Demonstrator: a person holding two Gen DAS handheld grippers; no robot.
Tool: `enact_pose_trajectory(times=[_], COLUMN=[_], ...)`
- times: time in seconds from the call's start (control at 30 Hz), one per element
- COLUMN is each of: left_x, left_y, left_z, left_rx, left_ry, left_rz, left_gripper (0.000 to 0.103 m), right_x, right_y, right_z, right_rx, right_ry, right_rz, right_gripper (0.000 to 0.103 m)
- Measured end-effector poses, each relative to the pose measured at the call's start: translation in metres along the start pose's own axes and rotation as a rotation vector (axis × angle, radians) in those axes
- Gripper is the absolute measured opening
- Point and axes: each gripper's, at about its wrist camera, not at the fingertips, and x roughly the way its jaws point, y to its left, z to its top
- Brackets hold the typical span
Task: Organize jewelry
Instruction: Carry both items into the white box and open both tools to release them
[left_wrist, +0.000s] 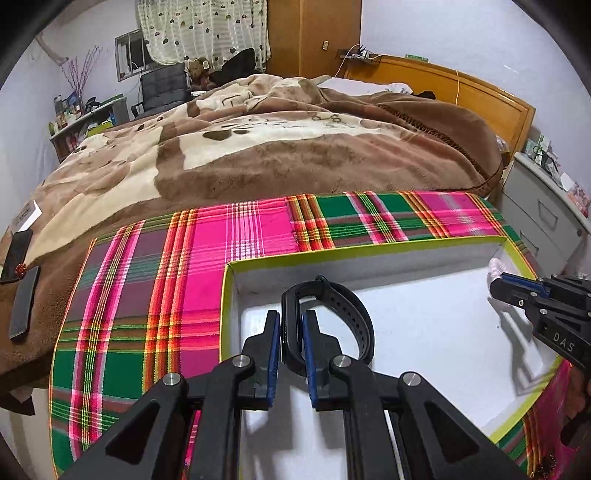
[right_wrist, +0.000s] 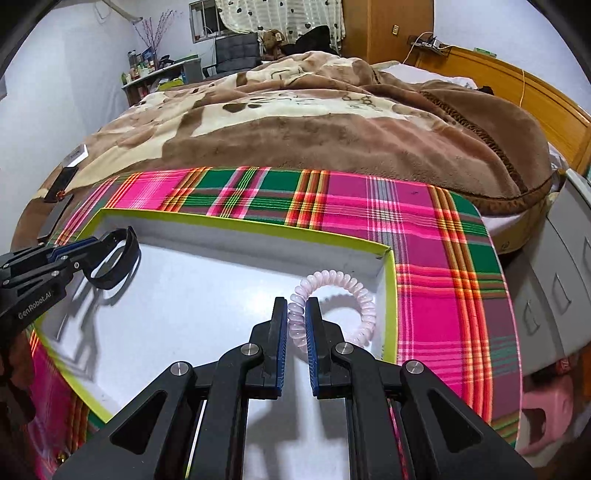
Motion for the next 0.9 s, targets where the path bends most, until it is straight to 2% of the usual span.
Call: enact_pose_trajectory(times=[0.07, 0.1, 0.33, 0.53, 0.67, 0.9], left_x=[0.001, 0.001, -0.019, -0.070, -0.112, -0.164], left_y=[-0.001, -0.001, 0.003, 0.004, 0.002, -0.010], left_z=[0.000, 0.000, -0.002, -0.019, -0.038, -0.086], left_rx=[-0.004, -0.007, -0.029, -0.037, -0.048, -0.009], left_ry=[0.006, 0.007, -0.041, -0.135, -0.203, -0.243], left_rz=[-0.008, -0.013, -0.035, -0.056, -0.077, -0.074], left_gripper=[0.012, 0.012, 0.013, 0.018, 0.018, 0.018], right_x=[0.000, -0.001, -0.024, -0.066, -0.102, -0.154], right_y=[-0.001, 0.000, -0.001, 0.010, 0.022, 0.039], right_z=[-0.002, -0.002, -0.012, -0.031, -0.057, -0.104], right_rx=[0.006, 0.006, 0.024, 0.028, 0.026, 0.027], right_ry=[-0.001, -0.004, -0.046, -0.125, -0.173, -0.225], right_rz=[0.007, 0.010, 0.025, 0.048, 0.057, 0.052], right_gripper=[0.021, 0.023, 0.027, 0.029, 0.029, 0.029])
